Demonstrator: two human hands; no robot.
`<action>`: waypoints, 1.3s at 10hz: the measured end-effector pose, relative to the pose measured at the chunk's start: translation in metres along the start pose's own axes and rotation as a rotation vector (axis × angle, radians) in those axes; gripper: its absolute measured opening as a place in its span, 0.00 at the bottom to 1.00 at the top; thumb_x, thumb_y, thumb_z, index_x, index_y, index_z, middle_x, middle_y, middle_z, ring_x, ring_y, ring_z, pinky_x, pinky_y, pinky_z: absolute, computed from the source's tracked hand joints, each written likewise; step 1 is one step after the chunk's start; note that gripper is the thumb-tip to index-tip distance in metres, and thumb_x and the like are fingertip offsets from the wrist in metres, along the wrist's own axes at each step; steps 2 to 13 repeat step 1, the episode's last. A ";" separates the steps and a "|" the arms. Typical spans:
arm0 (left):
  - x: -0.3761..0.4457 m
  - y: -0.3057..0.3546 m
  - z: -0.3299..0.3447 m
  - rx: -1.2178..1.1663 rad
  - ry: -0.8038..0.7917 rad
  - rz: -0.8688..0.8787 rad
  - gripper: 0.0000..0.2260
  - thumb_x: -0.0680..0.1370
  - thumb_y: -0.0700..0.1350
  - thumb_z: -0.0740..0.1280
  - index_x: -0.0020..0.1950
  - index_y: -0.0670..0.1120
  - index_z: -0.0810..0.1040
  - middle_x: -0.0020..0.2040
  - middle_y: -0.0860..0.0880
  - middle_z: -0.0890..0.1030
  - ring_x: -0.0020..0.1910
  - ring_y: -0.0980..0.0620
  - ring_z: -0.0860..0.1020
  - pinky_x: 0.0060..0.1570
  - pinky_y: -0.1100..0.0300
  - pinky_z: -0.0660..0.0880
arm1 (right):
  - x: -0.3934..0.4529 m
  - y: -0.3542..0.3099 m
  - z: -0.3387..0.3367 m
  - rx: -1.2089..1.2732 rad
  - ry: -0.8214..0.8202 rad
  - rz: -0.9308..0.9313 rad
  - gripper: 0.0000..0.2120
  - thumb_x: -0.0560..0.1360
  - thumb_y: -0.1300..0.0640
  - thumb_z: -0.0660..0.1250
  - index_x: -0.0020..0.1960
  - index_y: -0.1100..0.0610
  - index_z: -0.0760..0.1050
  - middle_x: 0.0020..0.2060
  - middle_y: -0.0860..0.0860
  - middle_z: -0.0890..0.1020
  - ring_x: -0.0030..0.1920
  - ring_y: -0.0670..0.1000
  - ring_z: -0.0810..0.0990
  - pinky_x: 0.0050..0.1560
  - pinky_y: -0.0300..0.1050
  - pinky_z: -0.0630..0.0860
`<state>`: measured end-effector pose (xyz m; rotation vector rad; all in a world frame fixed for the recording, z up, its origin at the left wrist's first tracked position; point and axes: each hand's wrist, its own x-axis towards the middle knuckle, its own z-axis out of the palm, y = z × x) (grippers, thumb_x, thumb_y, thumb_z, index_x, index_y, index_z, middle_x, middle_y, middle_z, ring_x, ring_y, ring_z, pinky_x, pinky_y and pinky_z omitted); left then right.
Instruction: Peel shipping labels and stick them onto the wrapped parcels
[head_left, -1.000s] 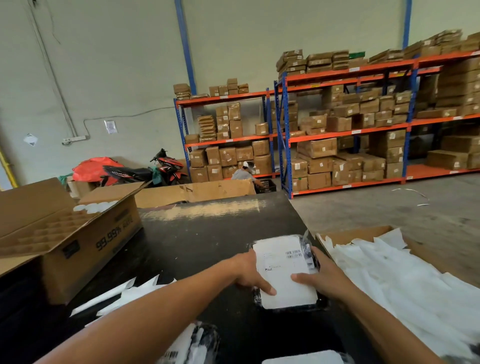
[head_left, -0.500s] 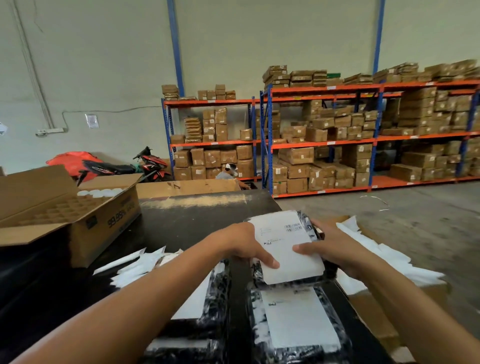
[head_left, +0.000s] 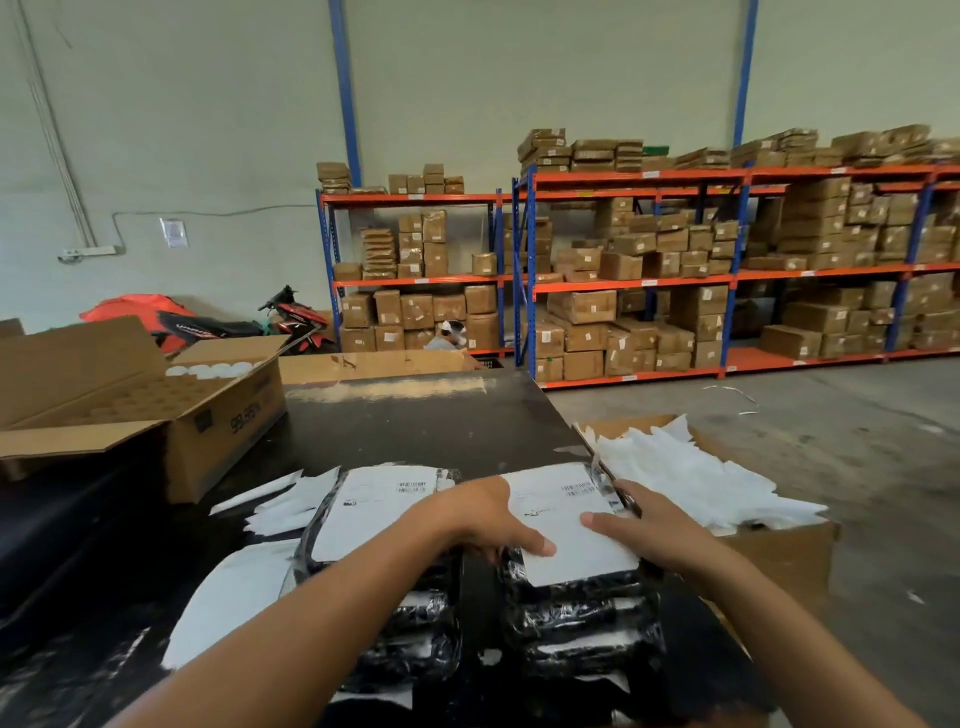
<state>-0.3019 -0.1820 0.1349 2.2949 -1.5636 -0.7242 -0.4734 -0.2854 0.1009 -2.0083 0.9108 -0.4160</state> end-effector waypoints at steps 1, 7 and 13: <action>-0.029 -0.003 0.023 0.031 0.294 0.052 0.31 0.72 0.58 0.71 0.70 0.51 0.65 0.66 0.52 0.75 0.62 0.51 0.74 0.61 0.57 0.72 | -0.015 -0.008 -0.009 -0.030 0.215 -0.052 0.28 0.74 0.48 0.68 0.71 0.51 0.63 0.70 0.49 0.69 0.65 0.50 0.71 0.62 0.44 0.69; -0.029 -0.003 0.023 0.031 0.294 0.052 0.31 0.72 0.58 0.71 0.70 0.51 0.65 0.66 0.52 0.75 0.62 0.51 0.74 0.61 0.57 0.72 | -0.015 -0.008 -0.009 -0.030 0.215 -0.052 0.28 0.74 0.48 0.68 0.71 0.51 0.63 0.70 0.49 0.69 0.65 0.50 0.71 0.62 0.44 0.69; -0.029 -0.003 0.023 0.031 0.294 0.052 0.31 0.72 0.58 0.71 0.70 0.51 0.65 0.66 0.52 0.75 0.62 0.51 0.74 0.61 0.57 0.72 | -0.015 -0.008 -0.009 -0.030 0.215 -0.052 0.28 0.74 0.48 0.68 0.71 0.51 0.63 0.70 0.49 0.69 0.65 0.50 0.71 0.62 0.44 0.69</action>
